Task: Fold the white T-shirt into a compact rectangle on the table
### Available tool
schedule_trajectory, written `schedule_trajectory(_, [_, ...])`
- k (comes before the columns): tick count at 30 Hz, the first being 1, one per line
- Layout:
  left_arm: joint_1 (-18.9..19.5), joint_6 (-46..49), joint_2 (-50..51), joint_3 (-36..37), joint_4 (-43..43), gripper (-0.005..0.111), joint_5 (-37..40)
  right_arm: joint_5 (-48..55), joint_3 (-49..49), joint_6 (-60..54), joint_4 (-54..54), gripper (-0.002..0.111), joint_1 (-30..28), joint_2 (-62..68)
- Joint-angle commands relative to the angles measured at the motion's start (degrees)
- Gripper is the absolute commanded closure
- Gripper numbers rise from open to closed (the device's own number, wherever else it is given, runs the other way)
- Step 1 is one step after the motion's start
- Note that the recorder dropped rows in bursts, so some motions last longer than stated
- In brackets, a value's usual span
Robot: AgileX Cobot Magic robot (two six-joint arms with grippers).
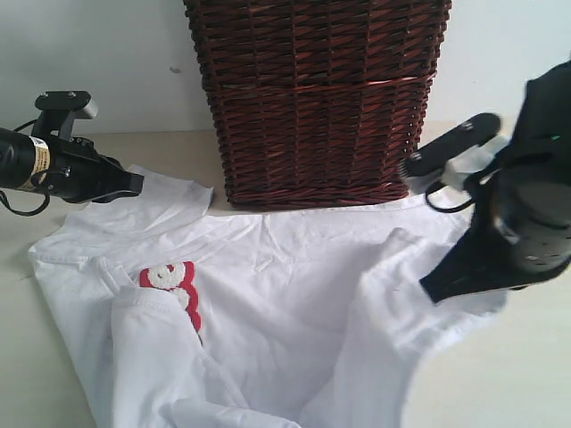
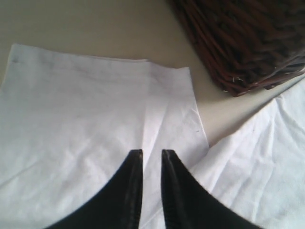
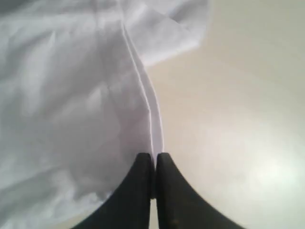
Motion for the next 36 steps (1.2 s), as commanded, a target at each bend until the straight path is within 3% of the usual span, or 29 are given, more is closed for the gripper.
schedule_trajectory(1, [0.26, -0.44, -0.55, -0.05, -0.26, 0.09, 0.13, 11.0, -0.14, -0.79, 5.77, 0.108, 1.55, -9.3])
schedule_trajectory(5, [0.26, -0.44, -0.55, -0.05, -0.26, 0.09, -0.52, 11.0, 2.0, -6.43, 16.1, 0.108, 2.55, -13.69])
schedule_trajectory(14, [0.26, -0.44, -0.81, -0.05, -0.26, 0.09, -2.97, 11.0, 13.08, -10.8, 22.39, 0.108, 2.55, -13.19])
schedule_trajectory(36, [0.26, -0.44, -0.81, -0.05, -0.26, 0.09, -2.97, 11.0, 16.4, -18.61, 19.69, 0.108, 2.55, -7.97])
